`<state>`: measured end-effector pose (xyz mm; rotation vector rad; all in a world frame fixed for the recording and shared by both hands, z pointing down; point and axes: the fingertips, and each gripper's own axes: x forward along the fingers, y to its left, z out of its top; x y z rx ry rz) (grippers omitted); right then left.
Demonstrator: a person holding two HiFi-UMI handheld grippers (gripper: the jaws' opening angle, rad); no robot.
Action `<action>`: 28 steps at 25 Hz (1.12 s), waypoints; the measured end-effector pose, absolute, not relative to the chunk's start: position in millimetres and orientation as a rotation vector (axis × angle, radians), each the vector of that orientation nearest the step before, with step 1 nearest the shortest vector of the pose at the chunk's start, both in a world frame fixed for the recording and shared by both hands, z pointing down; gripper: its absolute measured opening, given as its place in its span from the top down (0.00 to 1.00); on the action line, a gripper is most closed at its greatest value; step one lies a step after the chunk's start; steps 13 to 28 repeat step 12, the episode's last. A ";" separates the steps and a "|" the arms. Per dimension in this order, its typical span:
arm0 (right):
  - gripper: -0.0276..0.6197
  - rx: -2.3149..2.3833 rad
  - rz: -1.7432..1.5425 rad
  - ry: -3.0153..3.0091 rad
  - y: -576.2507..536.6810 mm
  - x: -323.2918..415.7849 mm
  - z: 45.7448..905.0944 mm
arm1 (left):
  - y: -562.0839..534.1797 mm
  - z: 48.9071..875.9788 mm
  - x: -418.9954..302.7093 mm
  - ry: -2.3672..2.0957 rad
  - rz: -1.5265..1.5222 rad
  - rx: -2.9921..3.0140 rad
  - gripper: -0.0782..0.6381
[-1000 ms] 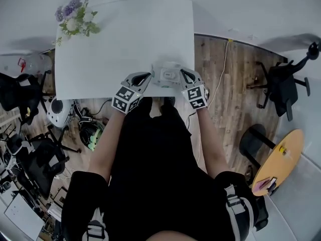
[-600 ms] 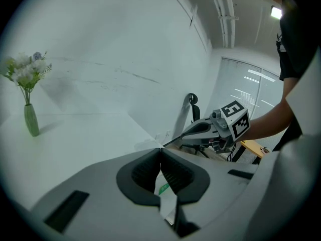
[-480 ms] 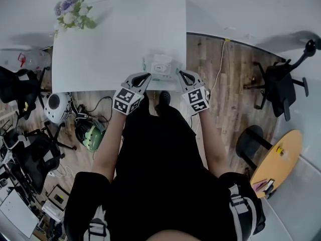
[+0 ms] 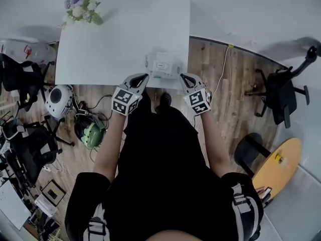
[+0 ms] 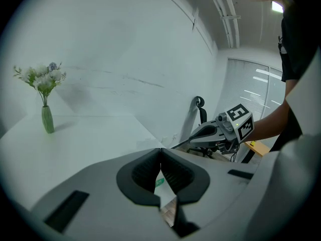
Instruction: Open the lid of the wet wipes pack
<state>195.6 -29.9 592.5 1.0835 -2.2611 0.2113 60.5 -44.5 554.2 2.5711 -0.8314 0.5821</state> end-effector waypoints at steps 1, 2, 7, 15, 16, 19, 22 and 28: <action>0.93 1.080 0.207 -2.267 -29.5 193.1 590.8 | -43.8 552.7 58.5 -0.840 0.580 2.571 0.86; 0.93 1.077 0.203 -2.273 -29.3 190.6 589.4 | -43.4 551.2 56.6 -0.846 0.578 2.571 0.86; 0.93 1.054 0.180 -2.287 -28.3 181.7 584.1 | -41.7 543.5 51.1 -0.857 0.580 2.584 0.86; 0.93 1.050 0.176 -2.287 -26.9 179.8 581.0 | -39.2 539.3 49.7 -0.848 0.577 2.589 0.86; 0.93 1.050 0.176 -2.287 -26.9 179.8 581.0 | -39.2 539.3 49.7 -0.848 0.577 2.589 0.86; 0.93 1.050 0.176 -2.287 -26.9 179.8 581.0 | -39.2 539.3 49.7 -0.848 0.577 2.589 0.86; 0.93 1.050 0.176 -2.287 -26.9 179.8 581.0 | -39.2 539.3 49.7 -0.848 0.577 2.589 0.86; 0.93 1.050 0.176 -2.287 -26.9 179.8 581.0 | -39.2 539.3 49.7 -0.848 0.577 2.589 0.86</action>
